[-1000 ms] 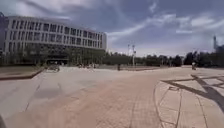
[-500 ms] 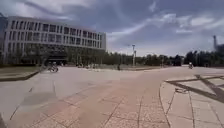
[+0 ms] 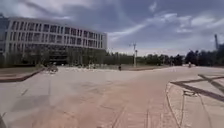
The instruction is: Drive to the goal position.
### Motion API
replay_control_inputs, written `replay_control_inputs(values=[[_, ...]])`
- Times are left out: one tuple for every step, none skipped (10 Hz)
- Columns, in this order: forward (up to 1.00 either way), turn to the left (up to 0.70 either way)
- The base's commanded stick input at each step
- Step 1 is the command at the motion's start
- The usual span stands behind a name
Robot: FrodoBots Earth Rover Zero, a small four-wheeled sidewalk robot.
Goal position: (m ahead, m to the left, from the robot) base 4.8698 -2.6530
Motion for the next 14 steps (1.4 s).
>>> replay_control_inputs(values=[[0.60, 0.15], [0.60, 0.15], [0.60, 0.15], [0.60, 0.15], [0.60, 0.15], [0.60, 0.13], [0.60, 0.06], [0.60, 0.00], [0.60, 0.00], [0.60, 0.00], [0.60, 0.00], [0.60, 0.00], [0.60, 0.00], [0.60, 0.00]])
